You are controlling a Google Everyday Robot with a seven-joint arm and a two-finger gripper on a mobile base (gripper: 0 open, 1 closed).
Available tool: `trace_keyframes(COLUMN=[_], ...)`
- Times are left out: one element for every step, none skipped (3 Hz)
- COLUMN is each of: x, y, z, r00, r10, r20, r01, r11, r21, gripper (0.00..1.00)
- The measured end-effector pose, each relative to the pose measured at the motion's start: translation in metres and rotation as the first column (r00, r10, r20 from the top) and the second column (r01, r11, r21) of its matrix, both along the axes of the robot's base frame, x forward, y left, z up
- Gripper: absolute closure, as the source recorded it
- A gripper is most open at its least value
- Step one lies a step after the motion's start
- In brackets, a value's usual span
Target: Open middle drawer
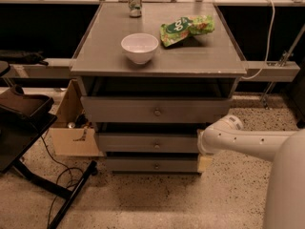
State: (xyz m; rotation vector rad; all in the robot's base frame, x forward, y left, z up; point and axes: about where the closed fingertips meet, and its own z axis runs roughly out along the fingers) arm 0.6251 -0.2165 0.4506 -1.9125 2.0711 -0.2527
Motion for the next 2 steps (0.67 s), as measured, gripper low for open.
trace_keyframes(x=[0.026,0.04], y=[0.015,0.027], z=[-0.026,-0.041], r00=[0.9999,0.9996], r10=[-0.001,0.004], r20=[-0.013,-0.027], r01=[0.001,-0.003], r11=[1.0,1.0], r21=[0.015,0.027], gripper=[0.0,0.0])
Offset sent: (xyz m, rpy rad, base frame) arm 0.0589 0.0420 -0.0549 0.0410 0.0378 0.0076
